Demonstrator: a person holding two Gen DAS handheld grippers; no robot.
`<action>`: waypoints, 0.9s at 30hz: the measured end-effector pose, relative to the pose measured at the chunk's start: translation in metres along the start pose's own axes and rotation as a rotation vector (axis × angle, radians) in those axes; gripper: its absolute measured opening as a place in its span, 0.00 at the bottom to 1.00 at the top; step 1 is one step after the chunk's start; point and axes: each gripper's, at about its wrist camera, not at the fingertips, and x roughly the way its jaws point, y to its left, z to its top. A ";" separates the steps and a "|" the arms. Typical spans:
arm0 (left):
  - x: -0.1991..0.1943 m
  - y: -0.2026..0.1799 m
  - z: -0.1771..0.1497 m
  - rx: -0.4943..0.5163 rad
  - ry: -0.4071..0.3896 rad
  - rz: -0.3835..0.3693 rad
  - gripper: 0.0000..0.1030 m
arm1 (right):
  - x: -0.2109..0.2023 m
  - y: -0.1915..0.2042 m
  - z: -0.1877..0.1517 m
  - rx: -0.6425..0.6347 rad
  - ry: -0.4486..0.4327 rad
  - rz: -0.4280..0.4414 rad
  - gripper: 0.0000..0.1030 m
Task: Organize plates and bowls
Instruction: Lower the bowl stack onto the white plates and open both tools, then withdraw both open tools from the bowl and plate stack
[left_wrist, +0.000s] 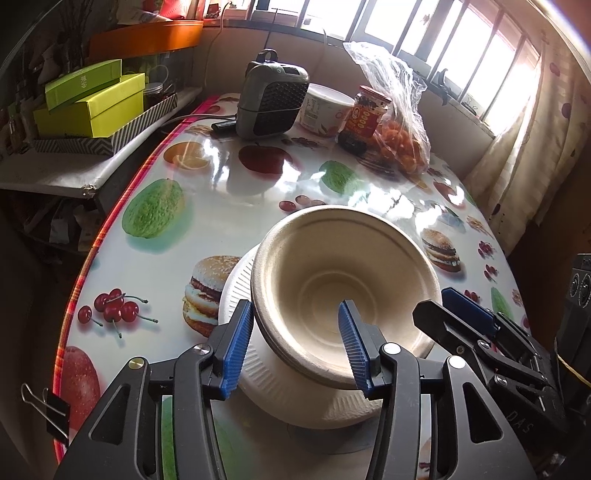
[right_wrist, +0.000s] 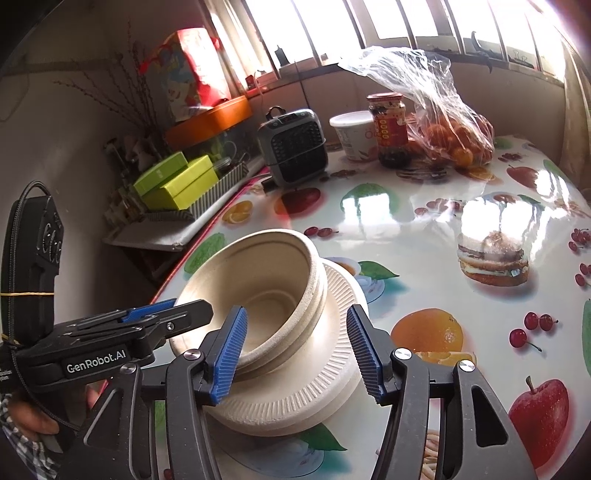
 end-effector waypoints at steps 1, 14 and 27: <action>-0.001 0.000 -0.001 0.000 -0.002 0.002 0.48 | -0.001 0.000 0.000 -0.001 -0.001 -0.001 0.55; -0.026 -0.006 -0.010 0.015 -0.050 0.013 0.48 | -0.027 0.008 -0.009 -0.010 -0.047 -0.010 0.56; -0.050 -0.013 -0.033 0.039 -0.096 0.034 0.48 | -0.052 0.017 -0.029 -0.021 -0.079 -0.019 0.56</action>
